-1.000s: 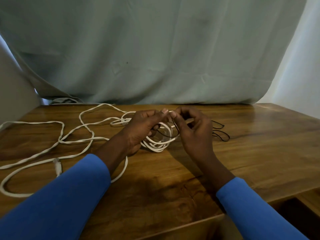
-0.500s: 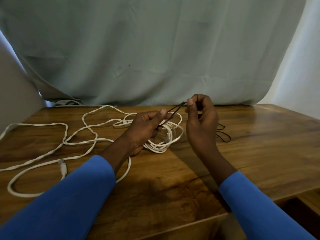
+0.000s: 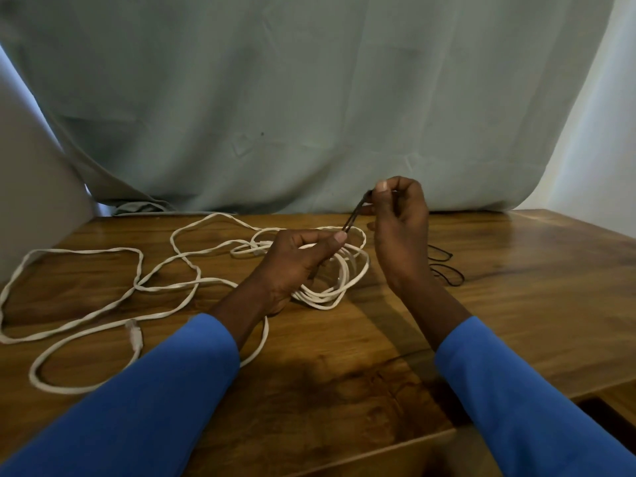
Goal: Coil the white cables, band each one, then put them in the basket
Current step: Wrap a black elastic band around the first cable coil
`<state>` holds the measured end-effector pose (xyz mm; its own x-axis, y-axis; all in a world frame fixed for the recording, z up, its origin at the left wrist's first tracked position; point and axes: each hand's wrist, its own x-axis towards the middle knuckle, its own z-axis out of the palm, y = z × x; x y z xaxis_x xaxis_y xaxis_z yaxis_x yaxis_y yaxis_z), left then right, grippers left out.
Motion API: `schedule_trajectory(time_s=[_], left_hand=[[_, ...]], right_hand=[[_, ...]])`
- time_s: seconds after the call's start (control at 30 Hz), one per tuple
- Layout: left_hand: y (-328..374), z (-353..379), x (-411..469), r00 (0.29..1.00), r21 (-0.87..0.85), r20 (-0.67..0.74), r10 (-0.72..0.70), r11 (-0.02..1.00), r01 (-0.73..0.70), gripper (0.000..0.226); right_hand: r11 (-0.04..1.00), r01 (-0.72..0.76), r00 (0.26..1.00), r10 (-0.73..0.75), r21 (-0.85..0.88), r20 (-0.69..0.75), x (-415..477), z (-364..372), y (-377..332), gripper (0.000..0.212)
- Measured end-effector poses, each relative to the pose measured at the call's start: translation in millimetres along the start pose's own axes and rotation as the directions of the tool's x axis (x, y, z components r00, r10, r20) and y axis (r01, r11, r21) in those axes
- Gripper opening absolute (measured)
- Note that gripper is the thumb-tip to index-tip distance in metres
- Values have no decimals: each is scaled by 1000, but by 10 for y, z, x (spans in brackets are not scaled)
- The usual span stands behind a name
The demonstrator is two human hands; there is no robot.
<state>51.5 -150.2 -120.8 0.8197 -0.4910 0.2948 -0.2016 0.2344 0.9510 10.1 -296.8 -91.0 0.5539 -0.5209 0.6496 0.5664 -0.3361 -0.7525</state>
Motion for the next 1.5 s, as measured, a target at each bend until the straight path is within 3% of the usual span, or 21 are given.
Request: schedule_trajectory(time_s=[0.1,0.23,0.4,0.57,0.67,0.8,0.87,0.97,1.07,1.13,1.2,1.3,1.4,1.5], left_hand=[[1,-28,30,998,-80,-62,-8,997,3,24],[-29,-122,89,995,-119,-95,-30,993,19,27],[-22,-88,91,983,-139,-181,-30,990,5,25],[-63,-88,109,976,-145,-216,-28,989,-4,25],[-49,-56,109,973,-87,-229,32,995,-53,23],[-27,-10,67,945,135,-259,198,977,-167,23],[-59,-8,65,933,184,-251,258,959,-216,22],[-119,-27,95,922,250,-243,302,938,-241,20],[-133,-26,121,902,292,-280,328,924,-246,20],[-114,-23,130,898,225,-335,285,950,-217,23],[-80,-41,142,901,129,-384,202,978,-164,25],[-1,-90,120,911,-15,-403,93,994,-108,24],[45,-120,131,920,-165,-391,19,982,-90,27],[30,-143,193,880,-198,-475,24,971,-133,25]], right_hand=[[967,-243,940,255,-80,226,-174,-15,52,46],[969,-196,852,244,-151,463,-385,-54,209,39],[983,-161,830,184,-90,527,-421,-65,164,31],[903,-412,725,244,122,645,-444,-48,126,16],[760,-613,663,345,216,665,-422,-21,105,18],[590,-793,499,488,150,716,-288,-45,47,31],[602,-798,447,550,36,705,-205,-27,-51,42],[666,-725,473,668,-177,575,-134,63,-201,45],[744,-588,620,666,-317,414,-117,236,-133,49],[834,-457,771,544,-308,329,-193,341,-31,50],[891,-420,831,454,-174,320,-292,395,71,50],[768,-620,732,492,160,472,-373,407,134,39],[585,-770,597,519,254,612,-357,352,118,43],[424,-832,546,513,357,663,-359,341,98,42]])
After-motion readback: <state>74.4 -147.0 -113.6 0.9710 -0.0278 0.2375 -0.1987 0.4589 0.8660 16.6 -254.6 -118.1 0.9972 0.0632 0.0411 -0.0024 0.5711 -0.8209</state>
